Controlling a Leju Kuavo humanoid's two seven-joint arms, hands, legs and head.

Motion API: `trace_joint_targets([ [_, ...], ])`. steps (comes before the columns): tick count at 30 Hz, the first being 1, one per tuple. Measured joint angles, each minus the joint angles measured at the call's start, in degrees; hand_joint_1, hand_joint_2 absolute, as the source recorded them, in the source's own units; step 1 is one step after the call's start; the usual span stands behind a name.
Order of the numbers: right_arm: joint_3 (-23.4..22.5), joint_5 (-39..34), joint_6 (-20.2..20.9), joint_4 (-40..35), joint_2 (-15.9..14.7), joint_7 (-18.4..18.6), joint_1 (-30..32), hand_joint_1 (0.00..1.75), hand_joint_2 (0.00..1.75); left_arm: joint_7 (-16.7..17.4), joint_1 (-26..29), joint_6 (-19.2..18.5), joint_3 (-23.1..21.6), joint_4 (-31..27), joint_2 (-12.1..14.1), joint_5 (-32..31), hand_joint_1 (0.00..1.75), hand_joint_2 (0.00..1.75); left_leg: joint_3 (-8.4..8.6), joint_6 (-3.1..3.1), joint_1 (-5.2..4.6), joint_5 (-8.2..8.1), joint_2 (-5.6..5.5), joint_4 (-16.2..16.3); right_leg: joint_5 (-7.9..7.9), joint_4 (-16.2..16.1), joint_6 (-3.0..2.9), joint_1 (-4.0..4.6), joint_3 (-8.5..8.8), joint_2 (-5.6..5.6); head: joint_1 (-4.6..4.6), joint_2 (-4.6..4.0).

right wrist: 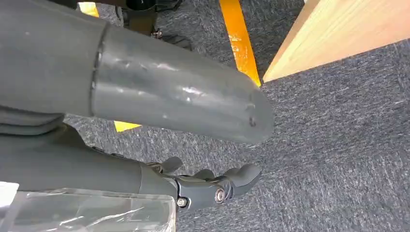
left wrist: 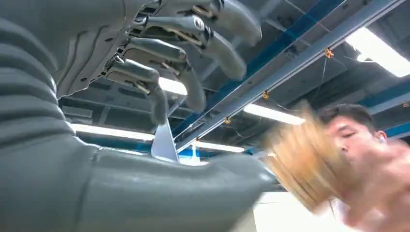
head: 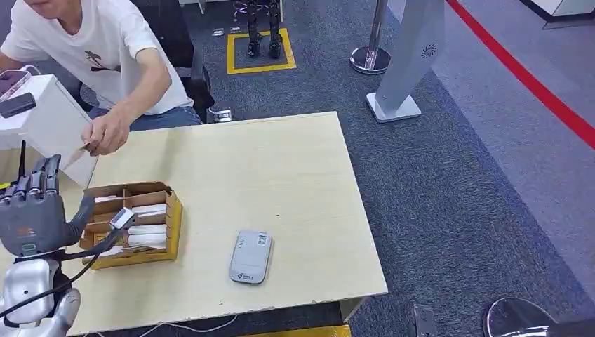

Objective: Pass the card to the sensor for recognition and then transmit it.

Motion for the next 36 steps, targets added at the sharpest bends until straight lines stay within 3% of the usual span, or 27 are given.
trace_joint_targets([
  [5, 0.00, -0.09, 0.00, 0.00, 0.00, 0.00, -0.01, 0.00, 0.00, 0.15, 0.02, 0.04, -0.24, 0.00, 0.17, 0.00, 0.00, 0.00, 0.00, 0.00, 0.00, 0.00, -0.01, 0.00, 0.00, 0.01, 0.00, 0.00, 0.01, 0.00, 0.00, 0.02],
  [6, 0.00, -0.15, -0.04, 0.00, 0.00, 0.00, -0.01, 0.00, 0.00, 0.09, 0.02, 0.04, -0.33, 0.00, 0.13, 0.00, 0.00, 1.75, 0.00, 0.00, 0.00, 0.00, -0.01, 0.00, 0.00, 0.01, 0.00, 0.00, 0.01, 0.00, 0.00, 0.02],
  [11, 0.00, -0.57, -0.15, 0.00, 0.00, -0.04, 0.00, 0.00, 0.00, -5.21, 0.67, -0.92, -0.35, -1.03, -1.40, 3.04, 0.00, 1.75, -0.01, 0.00, -0.01, 0.00, -0.02, 0.00, 0.00, 0.00, 0.00, 0.00, 0.01, 0.00, 0.02, 0.00],
  [14, 0.00, -1.05, -0.13, -0.02, 0.00, -0.17, 0.14, 0.00, 0.00, -10.08, 0.99, -4.90, -0.35, -2.25, -2.56, 10.74, 0.00, 1.75, -0.01, 0.00, -0.01, 0.00, -0.02, 0.01, 0.00, -0.01, 0.00, -0.01, 0.01, -0.01, 0.02, 0.02],
  [21, -0.13, -1.53, 0.26, -0.04, 0.00, -0.52, 0.61, 0.00, 0.00, -15.10, 3.23, -11.73, -0.76, -6.99, -4.20, 20.58, 0.00, 1.75, 0.00, 0.00, -0.01, 0.00, -0.01, 0.00, 0.00, -0.01, 0.00, -0.01, 0.00, 0.00, 0.00, 0.00],
  [30, -0.61, -1.62, 0.31, -0.04, 0.00, -1.03, 0.95, 0.00, 0.00, -18.01, 7.68, -16.50, -2.38, -12.13, -4.87, 29.09, 0.00, 1.75, -0.01, 0.00, -0.01, -0.01, -0.01, 0.00, 0.00, -0.01, 0.00, -0.01, 0.01, 0.00, 0.00, 0.00],
  [36, -0.85, -1.62, 0.31, -0.04, 0.00, -1.03, 0.97, 0.00, 0.00, -18.05, 10.09, -17.11, -2.86, -13.66, -4.87, 29.29, 0.00, 1.75, -0.01, 0.00, -0.01, 0.00, -0.02, 0.00, 0.00, -0.01, 0.00, -0.01, 0.01, 0.00, 0.00, 0.02],
])
